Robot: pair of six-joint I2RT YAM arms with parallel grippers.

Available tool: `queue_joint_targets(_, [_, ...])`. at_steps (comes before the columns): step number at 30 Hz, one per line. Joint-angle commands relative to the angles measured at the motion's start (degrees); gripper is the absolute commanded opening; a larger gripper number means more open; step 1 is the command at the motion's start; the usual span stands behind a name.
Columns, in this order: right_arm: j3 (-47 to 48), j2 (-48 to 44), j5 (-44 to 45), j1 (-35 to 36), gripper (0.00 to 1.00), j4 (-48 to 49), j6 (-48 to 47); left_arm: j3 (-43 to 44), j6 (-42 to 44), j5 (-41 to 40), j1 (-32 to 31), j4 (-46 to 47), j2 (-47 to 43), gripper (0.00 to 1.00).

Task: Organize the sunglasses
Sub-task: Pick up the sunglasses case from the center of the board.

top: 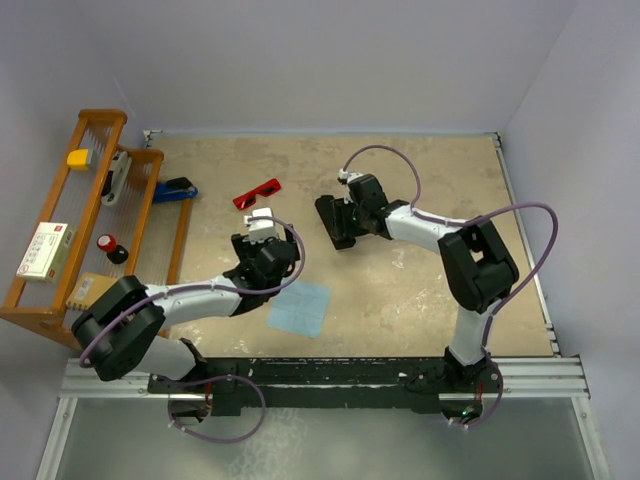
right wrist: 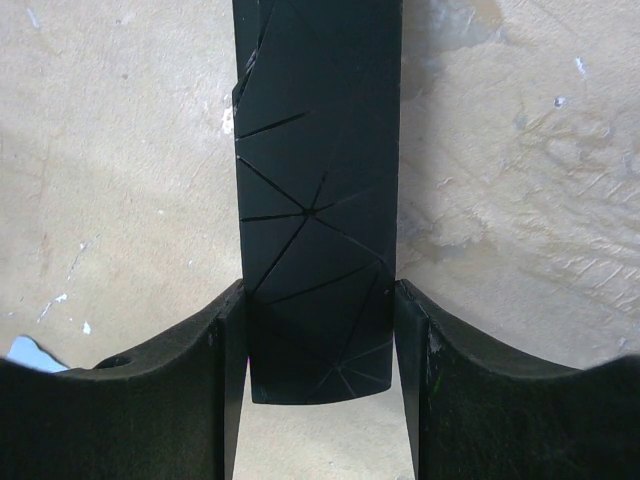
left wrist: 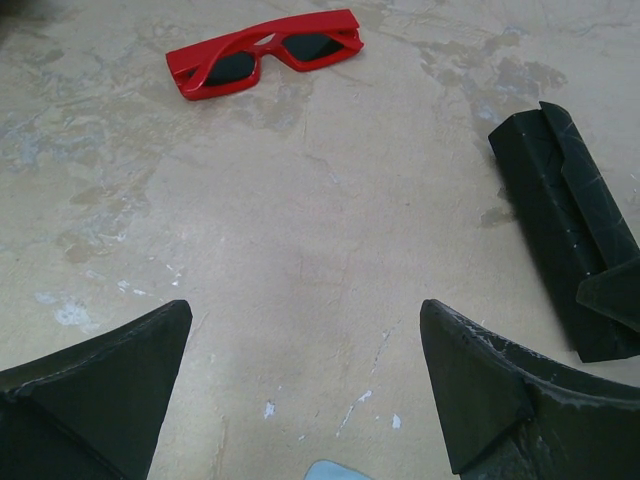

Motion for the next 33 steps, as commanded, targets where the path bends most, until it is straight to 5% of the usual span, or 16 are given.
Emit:
queue_joint_targets(1, [-1.4,-5.1,-2.9,0.2,0.41,1.3,1.0,-2.2,1.1,2.9,0.2,8.6,1.2,0.93])
queue_joint_targets(15, [-8.0,-10.4,-1.4,2.4,0.41,1.4,0.4,2.6,3.3,7.3,0.5,19.5,14.0,0.89])
queue_joint_targets(17, [-8.3,-10.6,-1.4,2.4,0.41,1.6,0.3,2.8,3.2,8.6,0.8,19.7,13.9,0.74])
queue_joint_targets(20, [-8.5,-10.4,-1.1,2.4,0.41,1.8,0.3,2.9,2.7,10.6,1.6,19.5,13.2,0.70])
queue_joint_targets(23, [-8.9,-10.1,-1.0,2.4,0.41,2.3,0.3,2.8,2.3,11.9,2.0,18.7,12.1,0.46])
queue_joint_targets(28, [-9.2,-9.7,-0.6,2.4,0.41,2.8,0.5,4.0,0.2,14.9,2.9,16.0,10.8,0.32])
queue_joint_targets(33, [-8.8,-9.5,-0.4,2.4,0.41,3.0,0.5,5.0,-2.2,22.5,5.4,15.7,10.1,0.07])
